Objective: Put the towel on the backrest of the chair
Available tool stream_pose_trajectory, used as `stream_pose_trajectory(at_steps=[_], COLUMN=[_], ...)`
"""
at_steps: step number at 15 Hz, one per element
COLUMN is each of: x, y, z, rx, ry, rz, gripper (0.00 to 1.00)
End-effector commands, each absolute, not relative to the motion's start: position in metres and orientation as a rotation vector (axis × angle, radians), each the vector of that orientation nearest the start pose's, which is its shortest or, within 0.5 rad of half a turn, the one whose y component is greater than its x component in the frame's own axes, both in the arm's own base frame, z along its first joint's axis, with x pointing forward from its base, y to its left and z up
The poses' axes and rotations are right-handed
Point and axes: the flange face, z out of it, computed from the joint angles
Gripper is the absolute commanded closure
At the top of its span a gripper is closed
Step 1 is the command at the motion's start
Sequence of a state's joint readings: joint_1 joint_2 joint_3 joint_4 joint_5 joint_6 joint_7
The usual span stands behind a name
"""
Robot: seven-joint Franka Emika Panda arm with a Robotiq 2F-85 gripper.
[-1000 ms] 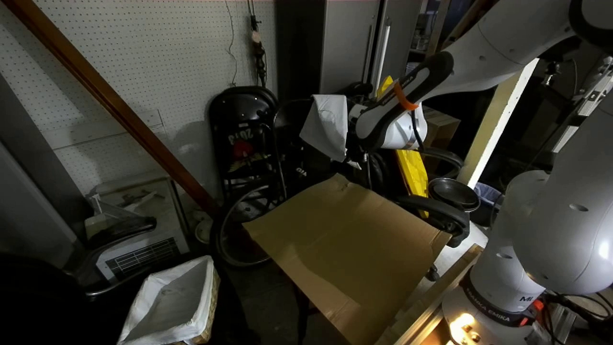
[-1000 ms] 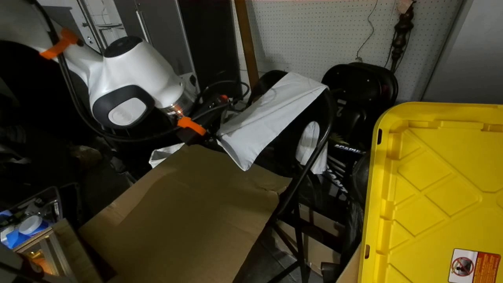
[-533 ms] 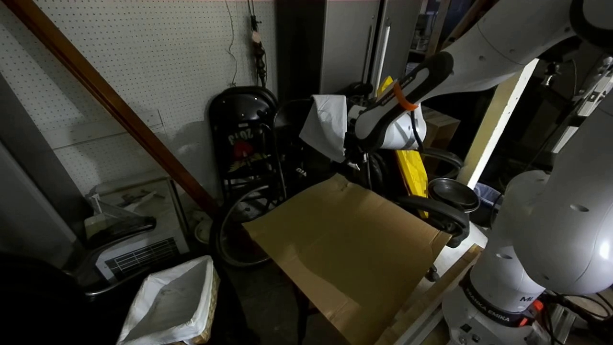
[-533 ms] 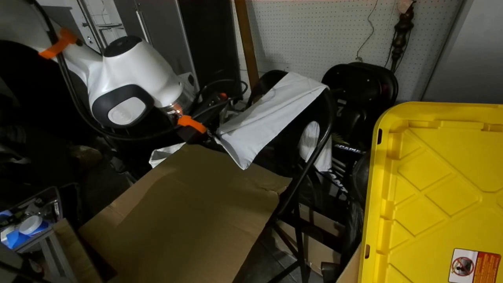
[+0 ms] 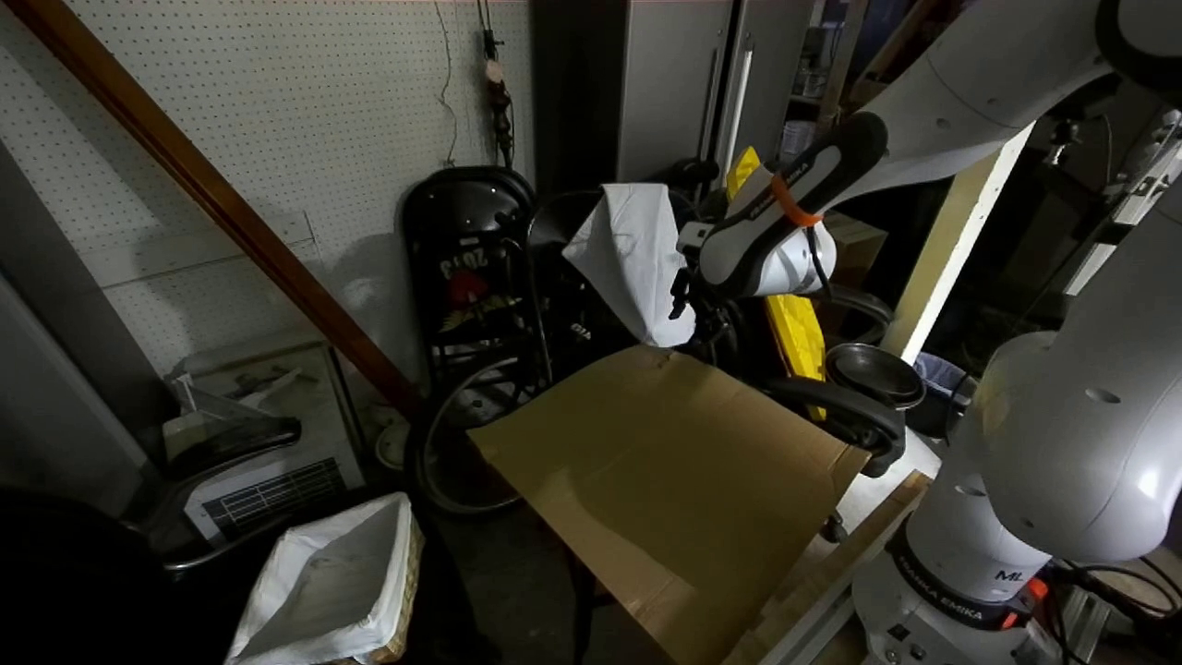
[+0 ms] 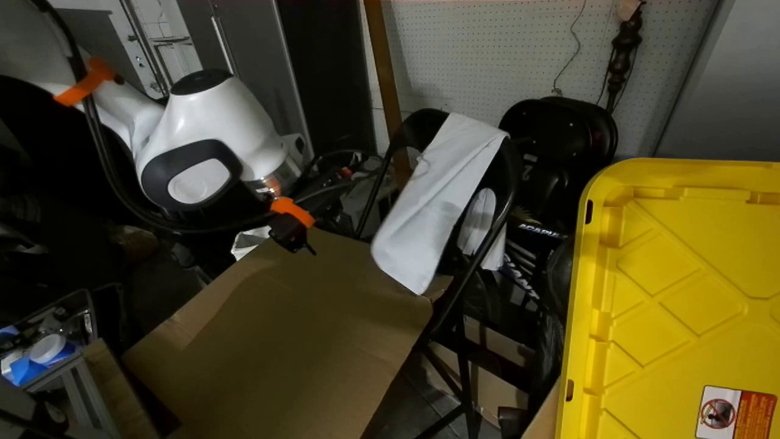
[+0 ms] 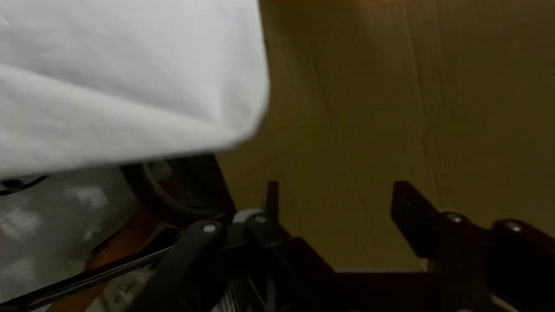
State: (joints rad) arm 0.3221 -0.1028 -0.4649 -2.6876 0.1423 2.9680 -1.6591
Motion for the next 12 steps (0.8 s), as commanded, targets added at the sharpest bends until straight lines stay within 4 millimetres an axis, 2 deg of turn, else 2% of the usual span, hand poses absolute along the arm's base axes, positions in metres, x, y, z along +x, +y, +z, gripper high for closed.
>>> stream_pose_trajectory(at_steps=[1, 3, 4, 7, 10, 12], x=[0.417, 0.407, 0.400, 0.379, 0.358, 0.351], y=[-0.069, -0.065, -0.058, -0.042, -0.041, -0.053], z=[0.315, 0.329, 0.329, 0.345, 0.385, 0.419], rx=[-2.588, -2.603, -2.590, -2.456, -2.379, -2.420], ry=[-2.069, -1.996, -1.894, -1.760, -1.584, -1.446], rz=[-0.422, -0.350, -0.283, -0.247, -0.273, -0.302], gripper=[0.00, 0.00, 0.00, 0.00, 0.00, 0.00])
